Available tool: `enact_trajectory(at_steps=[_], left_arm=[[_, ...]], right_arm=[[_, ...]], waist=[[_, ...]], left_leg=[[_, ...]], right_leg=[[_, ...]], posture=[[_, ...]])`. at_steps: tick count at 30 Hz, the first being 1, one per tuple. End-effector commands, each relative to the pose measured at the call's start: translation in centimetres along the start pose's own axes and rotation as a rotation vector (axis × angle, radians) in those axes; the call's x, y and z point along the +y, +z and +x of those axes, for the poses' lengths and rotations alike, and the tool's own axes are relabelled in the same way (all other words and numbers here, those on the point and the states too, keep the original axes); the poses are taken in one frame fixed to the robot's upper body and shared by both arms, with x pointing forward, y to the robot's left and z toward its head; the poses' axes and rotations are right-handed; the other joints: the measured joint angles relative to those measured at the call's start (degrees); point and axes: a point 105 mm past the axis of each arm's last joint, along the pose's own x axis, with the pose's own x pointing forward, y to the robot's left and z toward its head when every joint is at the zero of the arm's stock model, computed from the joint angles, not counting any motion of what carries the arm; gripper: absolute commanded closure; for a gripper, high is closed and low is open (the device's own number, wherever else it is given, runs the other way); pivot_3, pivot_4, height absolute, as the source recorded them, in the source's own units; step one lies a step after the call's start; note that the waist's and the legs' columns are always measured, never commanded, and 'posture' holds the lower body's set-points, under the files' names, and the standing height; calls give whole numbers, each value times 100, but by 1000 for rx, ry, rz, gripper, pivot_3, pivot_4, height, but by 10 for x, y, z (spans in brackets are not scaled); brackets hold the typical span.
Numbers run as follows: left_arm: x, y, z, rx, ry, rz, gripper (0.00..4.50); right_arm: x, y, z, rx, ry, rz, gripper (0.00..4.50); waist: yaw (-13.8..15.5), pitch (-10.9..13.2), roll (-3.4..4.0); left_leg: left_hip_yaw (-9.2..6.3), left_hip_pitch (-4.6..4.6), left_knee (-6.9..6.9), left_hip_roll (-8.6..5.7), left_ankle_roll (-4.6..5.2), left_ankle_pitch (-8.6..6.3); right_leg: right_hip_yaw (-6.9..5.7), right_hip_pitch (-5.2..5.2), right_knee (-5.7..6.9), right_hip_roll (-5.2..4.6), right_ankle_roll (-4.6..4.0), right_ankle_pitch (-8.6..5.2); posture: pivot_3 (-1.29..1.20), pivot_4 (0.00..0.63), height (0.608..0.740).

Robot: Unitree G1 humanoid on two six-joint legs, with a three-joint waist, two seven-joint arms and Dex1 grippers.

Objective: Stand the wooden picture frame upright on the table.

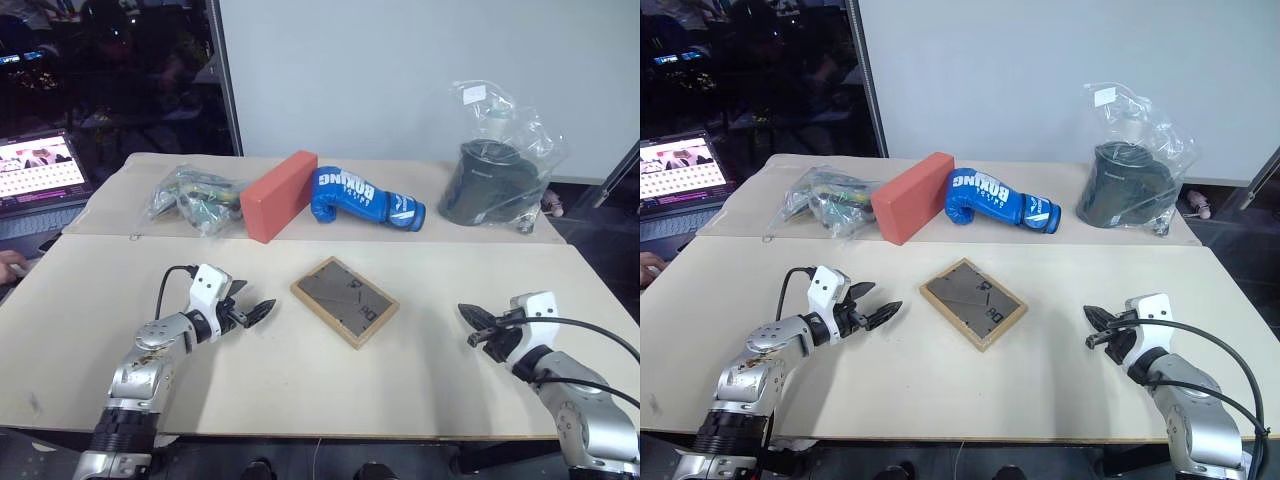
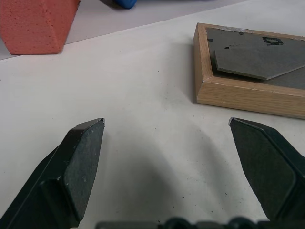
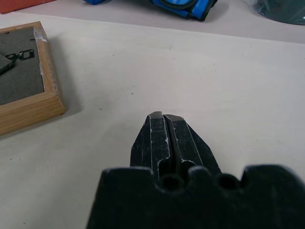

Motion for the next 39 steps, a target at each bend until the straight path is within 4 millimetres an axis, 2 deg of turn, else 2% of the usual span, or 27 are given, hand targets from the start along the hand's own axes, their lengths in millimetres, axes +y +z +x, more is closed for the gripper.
enact_trajectory(at_steps=[1,3,6,9,13,14,18,22,24,26,30,33,37,39], left_arm=[[-3,16,-12,-7,-101,-13,0],[-10,24,-24,68,-221,-3,521],[-16,23,-29,171,-283,8,1529],[-27,20,-23,268,-302,54,2554],[-48,28,-7,291,-317,47,4188],[-53,29,-3,295,-323,46,4474],[-65,25,16,298,-298,26,4474],[-73,18,28,324,-283,13,4474],[-68,8,25,362,-259,23,4474],[-63,3,21,385,-242,33,4474],[-58,-3,11,406,-233,29,4474],[-62,-13,2,435,-258,7,4474],[-62,-17,-6,469,-270,-43,4474],[-55,-13,-9,451,-248,-83,4474]], right_arm=[[6,28,1,-53,97,-118,4474],[18,42,4,-26,260,-255,4500],[22,41,15,34,344,-366,4500],[16,38,39,80,344,-484,4500],[23,37,76,80,362,-524,4500],[25,35,85,91,360,-524,4500],[41,24,112,102,407,-522,4500],[71,11,116,107,567,-492,4500],[95,11,102,76,708,-436,4500],[109,10,88,66,798,-413,4500],[125,7,57,74,870,-388,4500],[137,5,40,80,878,-360,4500],[141,6,36,88,859,-356,4500],[134,6,39,98,818,-372,4500]], waist=[[-6,0,0],[-50,7,5],[-70,10,10],[-27,7,6],[-6,12,4],[-9,12,4],[-13,12,4],[-18,13,5],[-21,13,5],[-25,13,5],[-13,14,7],[-34,14,7],[-35,13,7],[-28,13,6]], left_leg=[[0,0,0,0,0,0],[1,-6,2,0,0,0],[11,2,-2,5,0,0],[13,11,-3,8,-1,-1],[16,-10,1,3,0,0],[16,-15,1,4,0,0],[14,-18,-3,4,0,0],[10,-14,-5,4,0,0],[9,-15,-5,3,0,0],[4,-13,-6,4,0,0],[4,-9,-4,1,0,0],[6,-4,1,4,0,0],[7,4,3,9,-1,0],[9,4,4,8,-1,0]], right_leg=[[0,0,0,0,0,0],[2,-7,2,0,0,0],[8,-9,5,2,-4,-2],[3,3,-10,2,-34,-20],[6,-5,-20,-1,4,2],[4,-7,-20,0,6,2],[1,-9,-19,0,6,3],[-3,-3,-18,1,5,3],[-2,-3,-14,1,5,3],[-7,-1,-9,2,5,3],[-6,-2,2,0,6,0],[-3,0,2,2,6,-2],[-2,1,6,6,3,-3],[-1,1,6,5,3,-3]], posture=[[0,150,727],[0,150,727],[0,150,727],[0,150,727],[0,150,727],[0,150,727],[0,150,727],[0,150,727],[0,150,727],[0,150,727],[0,150,727],[0,150,727],[0,150,727],[0,150,727]])
